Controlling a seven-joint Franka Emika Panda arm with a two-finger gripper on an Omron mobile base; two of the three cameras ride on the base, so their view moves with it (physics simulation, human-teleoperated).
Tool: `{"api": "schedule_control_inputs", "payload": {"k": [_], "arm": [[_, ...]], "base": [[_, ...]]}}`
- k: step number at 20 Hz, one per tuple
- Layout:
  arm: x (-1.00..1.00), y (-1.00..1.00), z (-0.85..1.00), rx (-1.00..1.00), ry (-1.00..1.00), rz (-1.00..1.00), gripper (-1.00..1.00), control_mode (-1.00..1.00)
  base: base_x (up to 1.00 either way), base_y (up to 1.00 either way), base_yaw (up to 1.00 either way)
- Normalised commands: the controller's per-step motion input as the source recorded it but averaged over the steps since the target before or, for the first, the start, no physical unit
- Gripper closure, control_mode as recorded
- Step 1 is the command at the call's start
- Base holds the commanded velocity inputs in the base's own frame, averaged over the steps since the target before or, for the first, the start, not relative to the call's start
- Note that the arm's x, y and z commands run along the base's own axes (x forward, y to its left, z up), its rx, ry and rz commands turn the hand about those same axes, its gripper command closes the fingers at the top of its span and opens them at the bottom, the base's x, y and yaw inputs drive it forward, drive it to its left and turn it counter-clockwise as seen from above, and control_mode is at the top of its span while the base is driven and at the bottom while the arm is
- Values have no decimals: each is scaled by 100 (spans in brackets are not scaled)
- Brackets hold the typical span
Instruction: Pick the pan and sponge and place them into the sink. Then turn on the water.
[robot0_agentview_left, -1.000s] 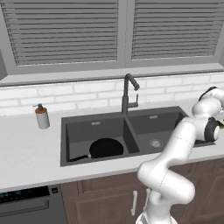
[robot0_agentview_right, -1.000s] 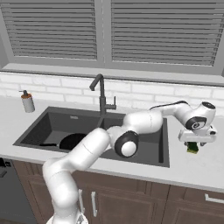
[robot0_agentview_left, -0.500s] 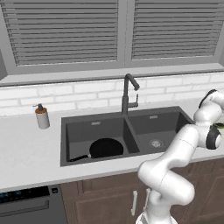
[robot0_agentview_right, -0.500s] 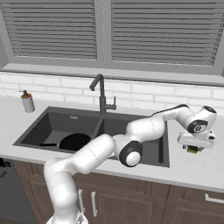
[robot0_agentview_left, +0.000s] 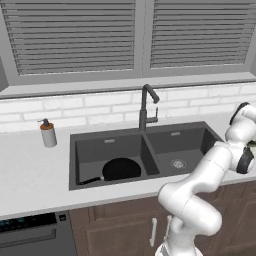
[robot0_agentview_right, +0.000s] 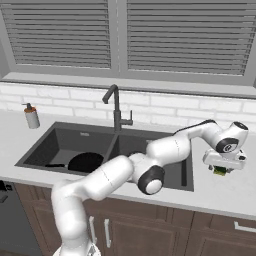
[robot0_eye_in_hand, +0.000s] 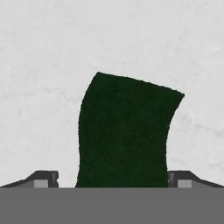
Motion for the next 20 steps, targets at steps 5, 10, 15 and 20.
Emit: {"api": "schedule_control_inputs", "payload": {"k": [5, 10, 15, 20], "arm": [[-10, 25, -14, 0, -1, 0, 100, -100], [-2, 20, -9, 0, 0, 0, 100, -100], [-5, 14, -1, 0, 0, 0, 100, -100], [-28, 55, 22, -11, -2, 0, 100, -100]], "base": [[0, 0, 0], [0, 0, 0], [0, 0, 0], [0, 0, 0]]}}
